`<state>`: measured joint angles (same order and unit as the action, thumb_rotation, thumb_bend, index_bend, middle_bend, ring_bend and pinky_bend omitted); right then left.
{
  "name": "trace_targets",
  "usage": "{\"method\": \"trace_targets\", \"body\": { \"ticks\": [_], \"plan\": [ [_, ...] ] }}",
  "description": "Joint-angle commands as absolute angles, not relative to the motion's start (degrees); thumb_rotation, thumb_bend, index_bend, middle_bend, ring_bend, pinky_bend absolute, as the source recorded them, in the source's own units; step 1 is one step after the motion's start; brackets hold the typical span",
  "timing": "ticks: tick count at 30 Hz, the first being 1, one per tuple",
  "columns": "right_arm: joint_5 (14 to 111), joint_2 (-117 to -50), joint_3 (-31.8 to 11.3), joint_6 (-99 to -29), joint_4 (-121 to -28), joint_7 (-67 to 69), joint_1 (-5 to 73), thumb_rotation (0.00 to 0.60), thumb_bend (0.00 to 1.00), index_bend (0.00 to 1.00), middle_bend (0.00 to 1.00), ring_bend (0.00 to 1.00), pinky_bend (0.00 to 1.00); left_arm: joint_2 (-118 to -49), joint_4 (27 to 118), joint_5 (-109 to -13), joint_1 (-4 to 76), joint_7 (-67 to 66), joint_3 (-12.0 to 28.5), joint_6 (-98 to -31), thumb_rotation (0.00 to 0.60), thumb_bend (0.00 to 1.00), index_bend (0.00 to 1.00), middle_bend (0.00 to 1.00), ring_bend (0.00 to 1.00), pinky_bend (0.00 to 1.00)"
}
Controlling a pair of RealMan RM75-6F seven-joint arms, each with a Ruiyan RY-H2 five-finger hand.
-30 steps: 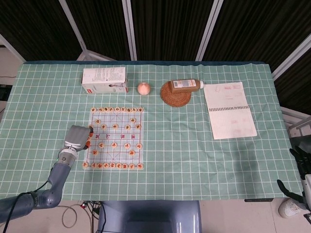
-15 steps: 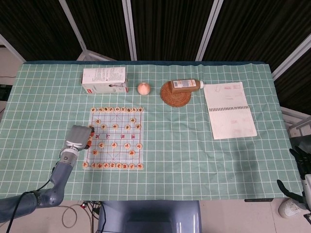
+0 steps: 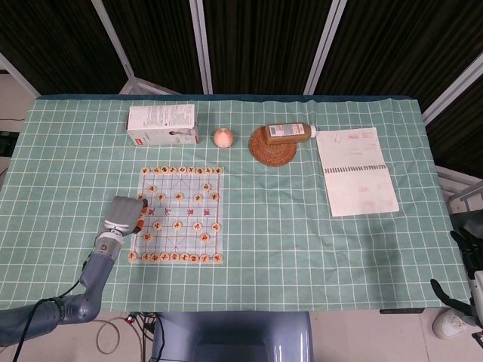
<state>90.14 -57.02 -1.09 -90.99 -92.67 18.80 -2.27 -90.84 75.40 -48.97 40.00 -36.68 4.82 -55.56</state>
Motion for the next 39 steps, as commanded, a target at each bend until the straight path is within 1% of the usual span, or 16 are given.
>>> {"method": "trace_targets", "body": {
  "ticks": [1,9,13,15,20,23,26,28,30,31,32,34,35,36,37,39],
  "plan": [
    [90.2,-57.0,-1.1,-91.0,-92.7,18.8,-2.3,0.6,0.37,0.0,0.0,0.0,0.0,-90.8,75.4,-48.9,40.0,-36.7,4.9,-55.6,0.6,0.31,0.42,1.0,1.0,0.98],
    [90.1,-57.0,-1.1,-91.1,-92.6,18.8,-2.4,0.6,0.37,0.0,0.0,0.0,0.0,-90.4,76.0,-49.4,39.9,-36.4,5.0,-55.8,0.6,0.3,0.4,1.0,1.0,0.98],
    [90.1,-57.0,-1.2,-91.2,-92.6,18.8,-2.4,0.6,0.37,0.0,0.0,0.0,0.0,-88.9,78.4,-50.5,39.4,-34.8,5.9,-57.2,0.6,0.28,0.39,1.0,1.0,0.98],
    [90.2,-57.1,-1.1,-91.3,-92.5,18.9,-2.4,0.6,0.37,0.0,0.0,0.0,0.0,-86.1,82.6,-52.3,38.5,-32.4,6.9,-59.3,0.6,0.27,0.39,1.0,1.0,0.98],
    [90.5,-57.2,-1.2,-91.6,-92.0,18.2,-2.5,0.6,0.37,0.0,0.0,0.0,0.0,-79.0,91.7,-59.0,35.4,-26.9,7.3,-64.6,0.6,0.27,0.39,1.0,0.98,0.96],
    [90.8,-57.5,-1.4,-92.1,-91.6,16.8,-2.4,0.6,0.37,0.0,0.0,0.0,0.0,-74.4,96.9,-64.5,31.8,-23.2,6.6,-70.5,0.6,0.26,0.35,0.96,0.91,0.92],
    [90.8,-57.7,-1.4,-92.1,-91.4,16.3,-2.4,0.6,0.37,0.0,0.0,0.0,0.0,-71.2,100.1,-70.1,28.1,-20.1,4.9,-76.0,0.6,0.25,0.26,0.79,0.78,0.83],
    [90.8,-57.8,-1.4,-92.1,-91.2,16.0,-2.4,0.6,0.37,0.0,0.0,0.0,0.0,-69.5,101.4,-73.8,25.5,-18.4,3.5,-79.9,0.6,0.22,0.14,0.59,0.66,0.73],
    [91.0,-57.9,-1.5,-92.3,-91.1,15.5,-2.4,0.6,0.37,0.0,0.0,0.0,0.0,-67.8,102.5,-77.1,22.5,-17.1,1.5,-83.5,0.6,0.2,0.04,0.42,0.54,0.63],
    [91.1,-58.0,-1.5,-92.5,-90.9,15.1,-2.4,0.6,0.37,0.0,0.0,0.0,0.0,-67.1,103.0,-78.3,21.1,-16.7,0.5,-85.1,0.6,0.19,0.01,0.34,0.47,0.56],
    [91.2,-58.1,-1.5,-92.6,-90.9,15.0,-2.4,0.6,0.37,0.0,0.0,0.0,0.0,-66.6,103.3,-79.1,20.2,-16.5,-0.1,-86.0,0.6,0.18,0.01,0.29,0.42,0.51],
    [91.3,-58.2,-1.4,-92.6,-90.9,14.6,-2.5,0.6,0.37,0.0,0.0,0.0,0.0,-65.7,104.0,-81.1,17.6,-15.6,-1.8,-88.8,0.6,0.14,0.0,0.13,0.22,0.35],
    [91.3,-58.2,-1.4,-92.7,-90.8,14.3,-2.5,0.6,0.37,0.0,0.0,0.0,0.0,-65.5,104.1,-81.9,16.6,-15.3,-2.4,-89.9,0.6,0.12,0.0,0.08,0.15,0.29],
    [91.4,-58.3,-1.4,-92.8,-90.8,14.1,-2.5,0.6,0.37,0.0,0.0,0.0,0.0,-65.4,103.9,-82.7,15.7,-15.1,-3.0,-90.9,0.6,0.09,0.0,0.03,0.06,0.2],
    [91.5,-58.3,-1.5,-93.0,-90.8,13.9,-2.5,0.6,0.37,0.0,0.0,0.0,0.0,-65.3,103.7,-83.3,14.8,-15.2,-3.5,-91.8,0.6,0.06,0.0,0.0,0.01,0.11],
    [91.8,-58.5,-1.5,-93.5,-90.6,13.3,-2.7,0.6,0.37,0.0,0.0,0.0,0.0,-65.1,103.2,-84.2,12.9,-15.8,-4.8,-93.3,0.6,0.03,0.0,0.0,0.0,0.04]
  ]
}}
